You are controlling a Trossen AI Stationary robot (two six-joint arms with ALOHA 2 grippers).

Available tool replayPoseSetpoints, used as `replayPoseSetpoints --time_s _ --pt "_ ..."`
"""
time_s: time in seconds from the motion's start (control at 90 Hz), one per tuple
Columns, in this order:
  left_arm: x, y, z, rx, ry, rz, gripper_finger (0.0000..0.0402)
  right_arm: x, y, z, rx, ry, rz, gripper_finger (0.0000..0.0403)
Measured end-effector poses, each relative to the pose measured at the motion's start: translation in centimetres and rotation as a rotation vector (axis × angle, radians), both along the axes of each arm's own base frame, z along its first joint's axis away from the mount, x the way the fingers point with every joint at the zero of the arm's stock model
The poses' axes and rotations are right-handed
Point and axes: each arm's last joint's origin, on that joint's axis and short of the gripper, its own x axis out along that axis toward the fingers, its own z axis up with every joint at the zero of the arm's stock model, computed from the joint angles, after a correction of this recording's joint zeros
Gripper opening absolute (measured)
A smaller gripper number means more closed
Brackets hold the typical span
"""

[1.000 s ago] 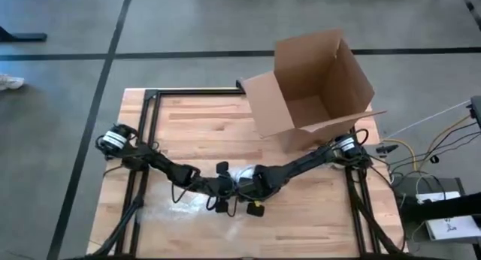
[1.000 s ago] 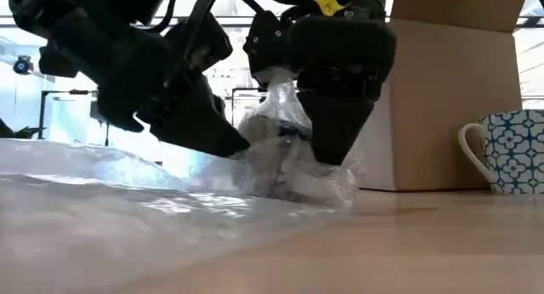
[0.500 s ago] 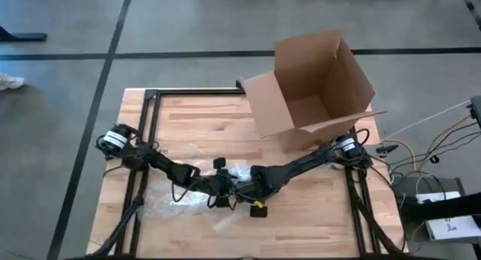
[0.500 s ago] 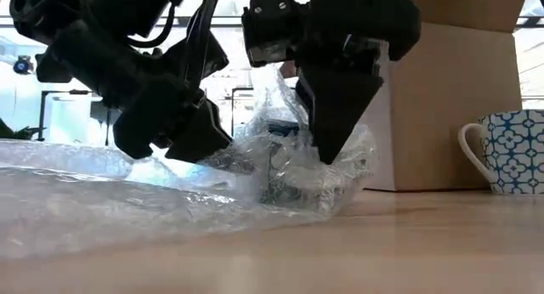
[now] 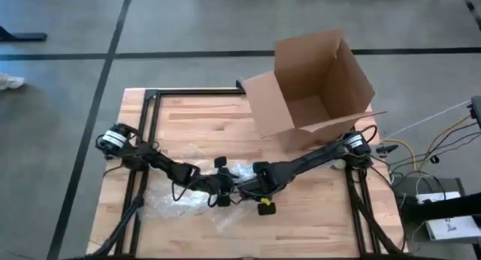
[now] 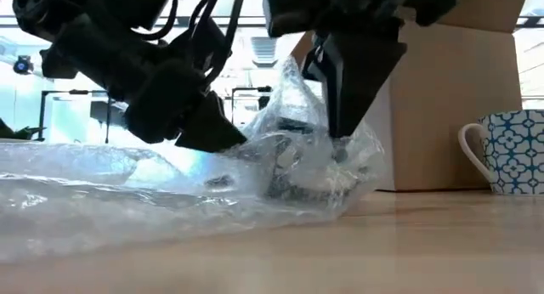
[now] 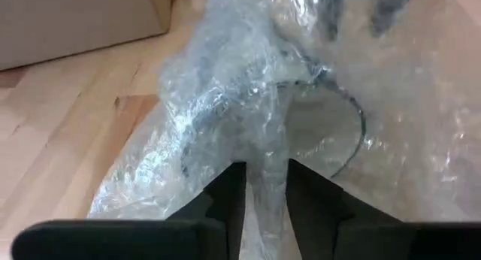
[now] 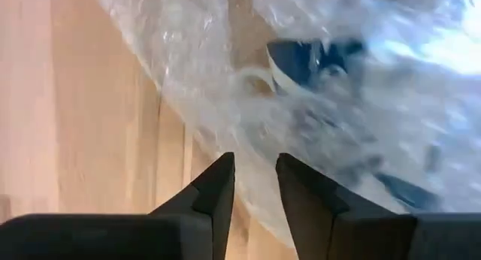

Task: Wrap mug
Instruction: Wrap the blue mug with the right bubble wrap

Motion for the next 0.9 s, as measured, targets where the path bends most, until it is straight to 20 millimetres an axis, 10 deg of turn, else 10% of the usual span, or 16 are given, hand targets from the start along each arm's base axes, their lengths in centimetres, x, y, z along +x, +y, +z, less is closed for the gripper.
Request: replayPoseSetpoints --time_s 0.9 --pt "-0.4 1.0 -0.9 0.103 0.059 0.019 0.0075 0.7 -0.5 6.3 -0.351 -0.186 0.198 0.0023"
